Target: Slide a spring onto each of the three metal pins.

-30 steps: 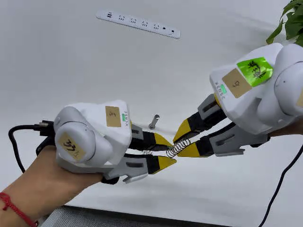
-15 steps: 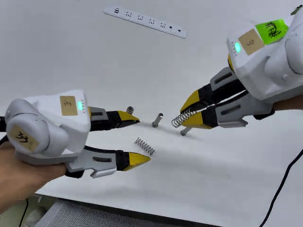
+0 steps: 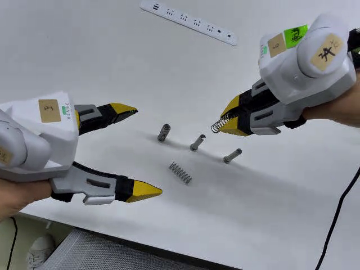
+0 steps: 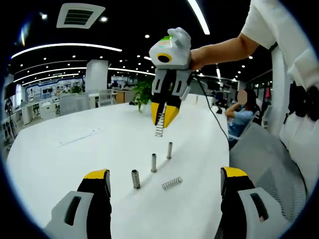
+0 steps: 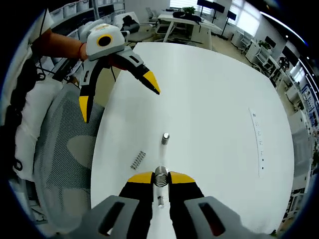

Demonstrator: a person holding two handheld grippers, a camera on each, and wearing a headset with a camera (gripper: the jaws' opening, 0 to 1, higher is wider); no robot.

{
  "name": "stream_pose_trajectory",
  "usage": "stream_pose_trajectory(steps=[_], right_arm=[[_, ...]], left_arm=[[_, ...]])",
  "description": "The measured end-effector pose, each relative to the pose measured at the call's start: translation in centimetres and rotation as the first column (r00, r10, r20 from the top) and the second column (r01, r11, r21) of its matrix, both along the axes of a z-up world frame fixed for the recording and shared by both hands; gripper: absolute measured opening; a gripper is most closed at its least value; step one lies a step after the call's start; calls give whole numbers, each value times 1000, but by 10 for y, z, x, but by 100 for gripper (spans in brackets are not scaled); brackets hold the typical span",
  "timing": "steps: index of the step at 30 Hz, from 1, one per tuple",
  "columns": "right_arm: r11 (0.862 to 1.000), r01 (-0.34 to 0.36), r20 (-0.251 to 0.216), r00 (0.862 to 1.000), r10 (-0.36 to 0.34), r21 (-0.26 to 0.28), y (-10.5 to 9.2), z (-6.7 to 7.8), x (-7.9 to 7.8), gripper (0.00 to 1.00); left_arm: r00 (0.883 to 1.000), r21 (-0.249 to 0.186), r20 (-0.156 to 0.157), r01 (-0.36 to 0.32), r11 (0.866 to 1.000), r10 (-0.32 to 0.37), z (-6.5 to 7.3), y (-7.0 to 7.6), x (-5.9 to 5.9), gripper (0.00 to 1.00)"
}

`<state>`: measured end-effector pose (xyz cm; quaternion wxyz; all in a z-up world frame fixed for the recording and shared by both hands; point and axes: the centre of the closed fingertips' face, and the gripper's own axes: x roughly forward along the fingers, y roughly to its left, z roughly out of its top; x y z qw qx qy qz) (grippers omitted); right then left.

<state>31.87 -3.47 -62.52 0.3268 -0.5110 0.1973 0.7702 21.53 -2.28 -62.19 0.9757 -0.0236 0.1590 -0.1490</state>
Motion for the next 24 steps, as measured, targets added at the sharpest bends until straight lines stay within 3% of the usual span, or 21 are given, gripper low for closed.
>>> stream_pose_trajectory(steps=[5, 11, 24], right_arm=[[1000, 10, 11, 1000, -10, -23, 6, -18, 5, 12], [999, 13, 14, 1000, -13, -51, 7, -32, 7, 12], [997, 21, 7, 1000, -21, -74, 7, -46, 8, 12]], left_arm=[[1000, -13, 1, 5, 1000, -5, -4, 1, 0, 100], [1000, -21, -15, 21, 1000, -21, -9, -3, 0, 100], [999, -33, -24, 23, 999, -24, -13, -3, 2, 100]])
